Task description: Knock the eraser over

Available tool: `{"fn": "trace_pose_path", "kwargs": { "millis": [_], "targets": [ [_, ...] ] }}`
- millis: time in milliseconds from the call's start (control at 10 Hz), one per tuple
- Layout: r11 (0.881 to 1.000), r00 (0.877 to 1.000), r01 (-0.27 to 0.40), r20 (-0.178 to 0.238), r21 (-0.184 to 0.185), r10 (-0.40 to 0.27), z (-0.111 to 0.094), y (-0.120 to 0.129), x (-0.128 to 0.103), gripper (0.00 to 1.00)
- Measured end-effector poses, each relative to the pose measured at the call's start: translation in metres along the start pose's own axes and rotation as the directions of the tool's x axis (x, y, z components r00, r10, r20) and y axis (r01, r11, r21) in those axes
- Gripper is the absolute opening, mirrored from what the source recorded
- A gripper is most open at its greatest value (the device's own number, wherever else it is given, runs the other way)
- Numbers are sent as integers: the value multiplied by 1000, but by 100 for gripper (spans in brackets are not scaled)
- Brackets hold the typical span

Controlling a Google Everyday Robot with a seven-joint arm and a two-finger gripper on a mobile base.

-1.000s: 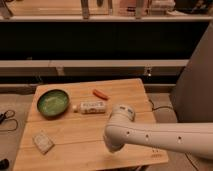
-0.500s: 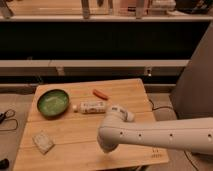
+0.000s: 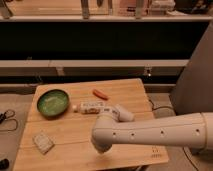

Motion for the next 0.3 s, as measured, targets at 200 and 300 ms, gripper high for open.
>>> {"fn": "trace_pose_path", "kwargs": {
  "millis": [200,300],
  "targets": [
    [1000,1000,20,1,2,-20,3,-5,-4,1],
    [999,999,34,6,2,-34,6,-12,-10,1]
  ]
}}
